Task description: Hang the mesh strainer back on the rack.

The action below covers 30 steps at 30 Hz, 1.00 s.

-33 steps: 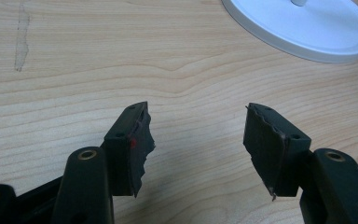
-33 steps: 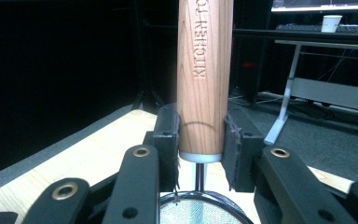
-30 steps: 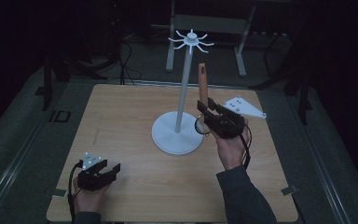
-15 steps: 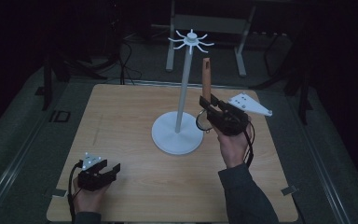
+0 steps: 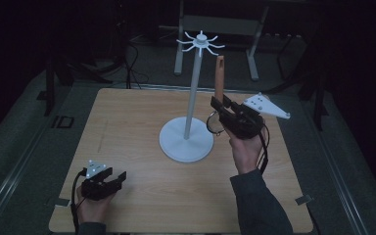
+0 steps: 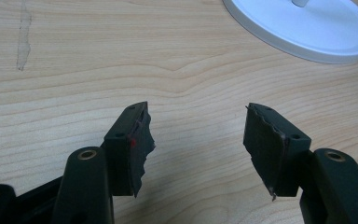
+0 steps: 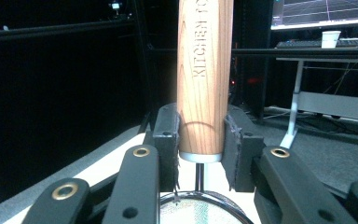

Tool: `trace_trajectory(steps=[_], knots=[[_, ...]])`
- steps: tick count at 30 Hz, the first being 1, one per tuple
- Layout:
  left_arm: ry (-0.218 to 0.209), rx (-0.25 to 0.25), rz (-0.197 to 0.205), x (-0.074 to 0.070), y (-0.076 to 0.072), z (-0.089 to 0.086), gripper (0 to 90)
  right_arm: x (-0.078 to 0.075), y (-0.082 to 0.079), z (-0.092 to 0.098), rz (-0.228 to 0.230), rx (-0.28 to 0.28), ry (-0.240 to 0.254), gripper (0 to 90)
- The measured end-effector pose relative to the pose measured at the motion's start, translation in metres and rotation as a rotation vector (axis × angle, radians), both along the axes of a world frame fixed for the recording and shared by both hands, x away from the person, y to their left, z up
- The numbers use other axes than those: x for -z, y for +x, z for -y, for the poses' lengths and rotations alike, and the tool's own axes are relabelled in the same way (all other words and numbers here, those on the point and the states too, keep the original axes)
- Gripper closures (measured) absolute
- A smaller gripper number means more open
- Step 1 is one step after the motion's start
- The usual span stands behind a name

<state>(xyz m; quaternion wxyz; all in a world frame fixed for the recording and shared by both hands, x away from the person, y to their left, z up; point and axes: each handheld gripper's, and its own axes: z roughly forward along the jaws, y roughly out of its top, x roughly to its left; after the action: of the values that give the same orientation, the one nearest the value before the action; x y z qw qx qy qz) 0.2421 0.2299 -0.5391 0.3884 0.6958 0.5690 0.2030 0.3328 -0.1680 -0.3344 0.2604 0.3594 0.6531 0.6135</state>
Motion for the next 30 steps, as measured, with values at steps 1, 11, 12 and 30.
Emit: trace_trajectory(steps=[1, 11, 12, 30], knots=[[0.000, 0.000, 0.000, 0.000, 0.000, 0.000, 41.4, -0.001, 0.001, 0.000, -0.002, -0.004, 0.009, 69.5], [-0.002, -0.001, 0.001, 0.000, 0.000, -0.001, 41.4, -0.005, 0.005, -0.002, -0.001, -0.023, 0.029, 69.5], [-0.002, -0.001, 0.000, 0.000, 0.000, -0.001, 41.4, -0.005, 0.006, -0.003, -0.003, -0.025, 0.029, 69.5], [-0.002, 0.000, 0.000, 0.000, 0.000, 0.000, 41.4, -0.004, 0.019, -0.006, -0.043, -0.056, 0.065, 69.5]])
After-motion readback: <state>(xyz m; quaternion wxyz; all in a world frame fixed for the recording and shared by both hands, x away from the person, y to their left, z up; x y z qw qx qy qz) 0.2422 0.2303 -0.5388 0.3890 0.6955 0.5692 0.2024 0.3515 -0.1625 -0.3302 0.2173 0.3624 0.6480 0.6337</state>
